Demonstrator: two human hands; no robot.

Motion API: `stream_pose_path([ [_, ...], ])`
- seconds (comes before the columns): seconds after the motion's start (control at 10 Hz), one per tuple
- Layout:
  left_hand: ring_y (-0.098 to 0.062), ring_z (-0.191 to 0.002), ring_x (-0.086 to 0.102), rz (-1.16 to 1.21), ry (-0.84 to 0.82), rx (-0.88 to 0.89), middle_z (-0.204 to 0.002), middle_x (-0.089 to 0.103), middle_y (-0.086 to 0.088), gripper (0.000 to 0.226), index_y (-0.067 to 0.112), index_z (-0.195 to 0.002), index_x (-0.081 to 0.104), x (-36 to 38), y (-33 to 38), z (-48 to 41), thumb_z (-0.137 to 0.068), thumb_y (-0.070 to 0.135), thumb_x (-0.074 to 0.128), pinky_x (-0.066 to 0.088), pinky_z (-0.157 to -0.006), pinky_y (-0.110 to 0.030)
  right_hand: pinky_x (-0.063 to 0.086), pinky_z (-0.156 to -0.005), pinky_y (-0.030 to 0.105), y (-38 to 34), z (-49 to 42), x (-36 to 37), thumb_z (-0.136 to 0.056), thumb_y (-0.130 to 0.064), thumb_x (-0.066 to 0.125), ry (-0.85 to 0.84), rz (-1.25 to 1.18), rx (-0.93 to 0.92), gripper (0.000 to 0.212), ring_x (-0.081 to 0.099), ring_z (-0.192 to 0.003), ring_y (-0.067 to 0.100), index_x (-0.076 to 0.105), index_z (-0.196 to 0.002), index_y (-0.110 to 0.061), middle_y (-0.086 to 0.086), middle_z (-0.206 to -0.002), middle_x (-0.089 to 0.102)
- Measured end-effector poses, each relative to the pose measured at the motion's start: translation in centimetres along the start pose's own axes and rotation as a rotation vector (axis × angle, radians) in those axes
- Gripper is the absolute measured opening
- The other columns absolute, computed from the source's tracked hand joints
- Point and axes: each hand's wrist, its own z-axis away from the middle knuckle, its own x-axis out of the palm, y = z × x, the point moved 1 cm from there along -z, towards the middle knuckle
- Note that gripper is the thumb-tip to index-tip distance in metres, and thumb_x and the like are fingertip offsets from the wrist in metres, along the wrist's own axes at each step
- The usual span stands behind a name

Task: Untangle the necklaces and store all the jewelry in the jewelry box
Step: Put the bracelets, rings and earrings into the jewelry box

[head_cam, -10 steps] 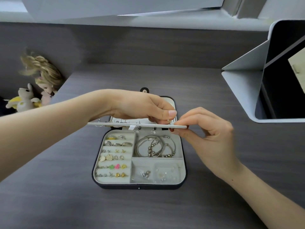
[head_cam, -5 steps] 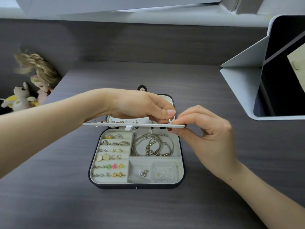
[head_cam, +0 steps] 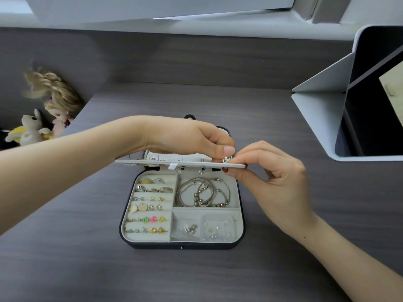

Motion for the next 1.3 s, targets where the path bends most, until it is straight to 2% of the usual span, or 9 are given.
stream_pose_path([
  [0.1, -0.006, -0.06, 0.037, -0.052, 0.02, 0.008, -0.065, 0.04, 0.011, 0.036, 0.03, -0.061, 0.053, 0.0, 0.5, 0.1, -0.094, 0.043, 0.045, 0.035, -0.059, -0.015, 0.049, -0.073, 0.021, 0.0, 0.0, 0.0, -0.079, -0.014, 0.072, 0.004, -0.001, 0.009, 0.009, 0.063, -0.078, 0.01, 0.071, -0.082, -0.006, -0.003, -0.083, 0.066],
  [0.2, -0.004, -0.055, 0.032, -0.132, 0.022, 0.018, -0.061, 0.035, 0.016, 0.037, 0.033, -0.058, 0.049, -0.2, 0.6, 0.1, -0.093, 0.044, 0.047, 0.031, -0.053, -0.013, 0.048, -0.073, 0.02, 0.0, 0.0, 0.1, -0.078, -0.013, 0.072, 0.009, -0.003, 0.018, 0.009, 0.063, -0.078, 0.01, 0.072, -0.082, -0.005, -0.002, -0.083, 0.066],
  [0.3, -0.004, -0.055, 0.033, -0.177, 0.018, 0.019, -0.06, 0.037, 0.016, 0.032, 0.03, -0.063, 0.049, -0.4, 0.8, 0.1, -0.094, 0.038, 0.049, 0.031, -0.054, -0.014, 0.049, -0.073, 0.02, 0.0, 0.0, 0.1, -0.078, -0.014, 0.072, 0.011, -0.006, 0.025, 0.01, 0.064, -0.078, 0.01, 0.072, -0.082, -0.005, -0.001, -0.083, 0.067],
  [0.4, 0.0, -0.052, 0.038, -0.232, 0.104, 0.007, -0.054, 0.044, 0.019, 0.032, 0.032, -0.063, 0.052, -0.5, 0.5, 0.1, -0.095, 0.029, 0.054, 0.032, -0.056, -0.017, 0.048, -0.073, 0.02, 0.0, 0.0, 0.1, -0.078, -0.014, 0.072, 0.015, -0.005, 0.024, 0.01, 0.063, -0.078, 0.01, 0.071, -0.081, -0.005, -0.003, -0.083, 0.067],
  [0.5, 0.003, -0.052, 0.041, -0.281, 0.162, -0.015, -0.053, 0.046, 0.023, 0.036, 0.038, -0.059, 0.052, -0.4, 0.2, 0.1, -0.094, 0.03, 0.055, 0.032, -0.057, -0.019, 0.048, -0.072, 0.02, -0.1, 0.0, 0.1, -0.078, -0.015, 0.072, 0.019, -0.017, 0.008, 0.007, 0.063, -0.078, 0.009, 0.07, -0.081, -0.009, -0.006, -0.083, 0.066],
  [0.7, 0.004, -0.057, 0.044, -0.256, 0.107, -0.031, -0.058, 0.047, 0.026, 0.026, 0.048, -0.061, 0.055, -0.6, 0.0, 0.2, -0.086, 0.045, 0.05, 0.033, -0.061, -0.018, 0.048, -0.072, 0.02, -0.1, 0.0, 0.1, -0.078, -0.014, 0.072, 0.018, -0.012, 0.013, 0.007, 0.062, -0.077, 0.009, 0.071, -0.08, -0.007, -0.004, -0.082, 0.065],
  [0.8, 0.003, -0.059, 0.044, -0.231, 0.085, -0.028, -0.061, 0.047, 0.024, 0.027, 0.045, -0.063, 0.055, -0.8, -0.3, 0.1, -0.09, 0.042, 0.051, 0.035, -0.061, -0.019, 0.048, -0.072, 0.021, 0.0, 0.1, 0.1, -0.078, -0.014, 0.072, 0.015, -0.011, 0.01, 0.008, 0.062, -0.077, 0.01, 0.071, -0.08, -0.007, -0.004, -0.081, 0.065],
  [1.0, 0.002, -0.053, 0.041, -0.119, 0.005, -0.019, -0.055, 0.045, 0.021, 0.023, 0.02, -0.072, 0.051, -0.7, 0.6, 0.2, -0.092, 0.031, 0.049, 0.033, -0.054, -0.008, 0.048, -0.072, 0.02, -0.2, 0.0, 0.1, -0.078, -0.014, 0.072, 0.023, -0.007, -0.008, 0.005, 0.062, -0.076, 0.009, 0.069, -0.081, -0.012, -0.004, -0.081, 0.065],
  [1.3, 0.0, -0.063, 0.054, -0.006, 0.031, 0.09, -0.068, 0.062, 0.014, 0.01, 0.013, -0.082, 0.061, -0.7, 0.9, 0.7, -0.083, 0.023, 0.058, 0.043, -0.062, -0.012, 0.049, -0.07, 0.022, -0.3, 0.0, 0.3, -0.079, -0.015, 0.071, 0.038, 0.031, -0.013, 0.009, 0.061, -0.076, 0.011, 0.07, -0.079, -0.005, -0.001, -0.079, 0.065],
])
